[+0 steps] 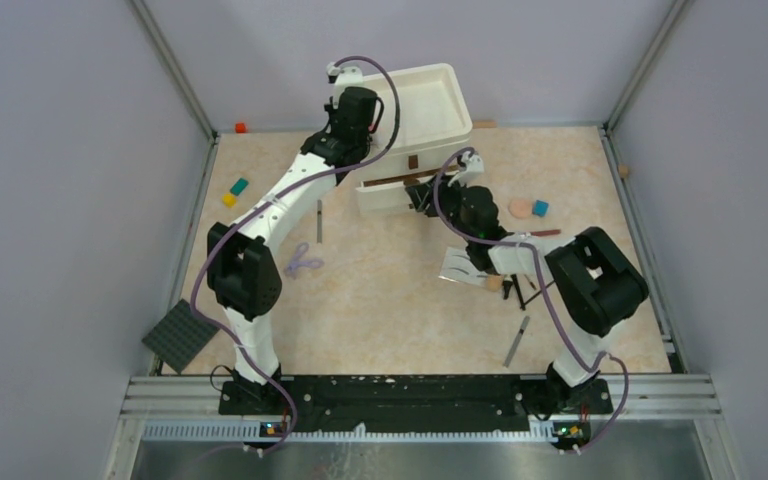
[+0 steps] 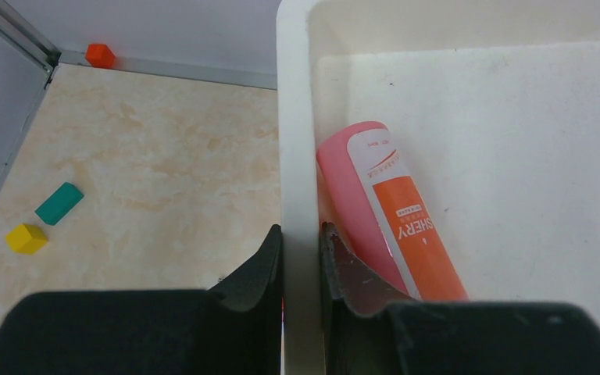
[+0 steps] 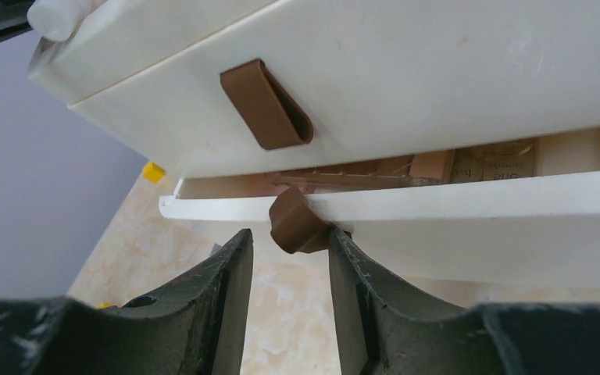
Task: Organize the makeup
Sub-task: Close the drawer in the storage box.
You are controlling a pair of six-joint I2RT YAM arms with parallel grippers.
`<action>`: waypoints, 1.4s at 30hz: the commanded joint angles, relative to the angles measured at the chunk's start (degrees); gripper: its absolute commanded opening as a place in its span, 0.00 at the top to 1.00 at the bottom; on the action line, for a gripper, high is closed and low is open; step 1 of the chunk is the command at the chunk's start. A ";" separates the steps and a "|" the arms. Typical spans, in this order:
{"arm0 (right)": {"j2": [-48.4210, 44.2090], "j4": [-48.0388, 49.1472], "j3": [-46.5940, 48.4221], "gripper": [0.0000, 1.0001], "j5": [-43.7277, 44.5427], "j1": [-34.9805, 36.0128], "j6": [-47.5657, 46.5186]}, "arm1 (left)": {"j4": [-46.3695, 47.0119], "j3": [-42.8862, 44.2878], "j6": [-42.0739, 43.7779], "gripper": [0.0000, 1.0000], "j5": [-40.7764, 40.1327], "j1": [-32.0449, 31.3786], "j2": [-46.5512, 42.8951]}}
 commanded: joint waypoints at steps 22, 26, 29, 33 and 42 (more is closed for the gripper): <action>7.74 8.22 8.36 0.64 3.07 -0.23 -12.94 | -4.93 0.47 5.01 1.00 10.94 -2.35 -2.17; 4.63 3.05 4.68 0.51 2.83 -0.23 -12.37 | -5.12 0.78 5.58 1.00 10.09 -2.35 -1.89; 4.58 -0.08 3.15 0.45 3.03 -0.23 -10.87 | -5.13 0.96 5.77 1.00 9.57 -2.33 -1.83; 7.10 0.60 1.81 0.44 4.38 -0.23 -9.03 | -5.11 1.32 5.70 1.00 9.87 -2.31 -1.72; 14.70 0.05 7.22 0.44 6.85 -0.32 -7.71 | -5.70 2.37 5.64 1.00 10.57 -2.29 -1.14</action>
